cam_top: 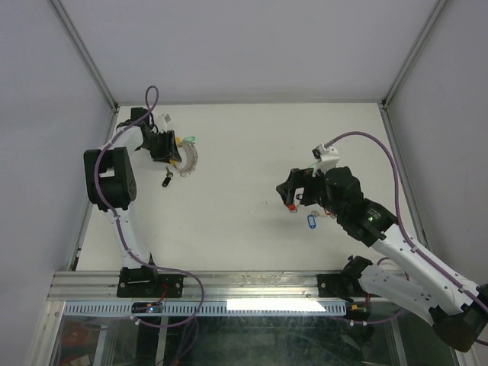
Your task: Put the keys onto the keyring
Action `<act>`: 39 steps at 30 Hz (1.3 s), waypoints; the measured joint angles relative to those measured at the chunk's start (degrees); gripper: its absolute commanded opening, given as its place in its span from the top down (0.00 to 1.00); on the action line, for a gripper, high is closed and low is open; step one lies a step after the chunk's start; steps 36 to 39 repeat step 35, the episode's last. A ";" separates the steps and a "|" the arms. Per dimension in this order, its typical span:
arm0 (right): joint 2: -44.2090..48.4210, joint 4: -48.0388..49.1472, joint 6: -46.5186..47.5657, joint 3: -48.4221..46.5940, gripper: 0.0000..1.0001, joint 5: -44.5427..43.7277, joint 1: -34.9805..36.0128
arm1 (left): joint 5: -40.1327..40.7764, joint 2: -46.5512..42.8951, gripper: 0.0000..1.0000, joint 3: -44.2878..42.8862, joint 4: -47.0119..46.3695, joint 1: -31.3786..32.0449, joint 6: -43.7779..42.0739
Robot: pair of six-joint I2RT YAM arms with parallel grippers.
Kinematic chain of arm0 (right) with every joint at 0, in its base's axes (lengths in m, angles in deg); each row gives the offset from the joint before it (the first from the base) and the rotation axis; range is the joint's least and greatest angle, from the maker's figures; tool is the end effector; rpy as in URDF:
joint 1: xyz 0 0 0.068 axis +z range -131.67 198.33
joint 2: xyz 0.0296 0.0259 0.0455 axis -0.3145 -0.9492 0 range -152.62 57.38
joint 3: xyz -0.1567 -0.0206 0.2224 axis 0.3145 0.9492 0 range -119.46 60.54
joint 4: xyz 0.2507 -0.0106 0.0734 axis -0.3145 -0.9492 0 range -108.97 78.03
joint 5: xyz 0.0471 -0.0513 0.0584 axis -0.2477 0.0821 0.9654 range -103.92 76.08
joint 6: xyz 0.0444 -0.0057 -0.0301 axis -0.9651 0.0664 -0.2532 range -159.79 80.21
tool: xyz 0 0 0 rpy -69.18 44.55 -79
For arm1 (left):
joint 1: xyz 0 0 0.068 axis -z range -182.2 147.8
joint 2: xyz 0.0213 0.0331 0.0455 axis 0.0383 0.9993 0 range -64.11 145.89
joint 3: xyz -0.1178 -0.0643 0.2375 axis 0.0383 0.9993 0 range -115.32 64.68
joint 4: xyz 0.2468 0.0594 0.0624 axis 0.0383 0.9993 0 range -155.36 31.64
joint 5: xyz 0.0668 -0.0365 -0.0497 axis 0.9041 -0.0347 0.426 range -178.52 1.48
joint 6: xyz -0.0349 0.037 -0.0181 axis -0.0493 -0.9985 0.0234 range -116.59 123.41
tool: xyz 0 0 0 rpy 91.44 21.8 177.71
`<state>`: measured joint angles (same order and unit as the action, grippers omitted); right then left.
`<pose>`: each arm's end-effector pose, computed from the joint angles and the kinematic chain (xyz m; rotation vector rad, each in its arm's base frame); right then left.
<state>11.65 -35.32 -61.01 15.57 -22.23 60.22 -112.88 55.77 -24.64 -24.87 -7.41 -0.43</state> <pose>0.1383 0.1171 0.3147 -0.2701 2.0137 0.5623 0.4271 0.0242 0.1688 0.0657 2.7302 -0.5512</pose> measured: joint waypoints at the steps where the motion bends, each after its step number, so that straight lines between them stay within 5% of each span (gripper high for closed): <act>1: -0.17 0.07 -0.09 0.00 0.00 -0.04 0.00 | 0.37 -0.17 0.50 0.04 -0.20 0.04 0.00; 6: -2.62 -0.24 -0.28 -0.98 0.00 -0.37 0.00 | 3.41 -7.50 0.29 5.01 -4.15 0.42 1.46; 13: -3.56 0.11 2.54 -2.91 0.00 -0.46 0.00 | 6.08 -29.00 0.02 15.63 -12.90 0.42 4.63; 27: 7.56 1.40 8.28 -2.91 0.00 -11.43 0.00 | 13.16 -69.90 0.01 41.16 -29.86 5.64 12.83; 39: 13.31 4.04 9.07 -1.29 0.00 -17.09 0.00 | 19.89 -75.54 0.01 45.81 -28.11 5.64 16.44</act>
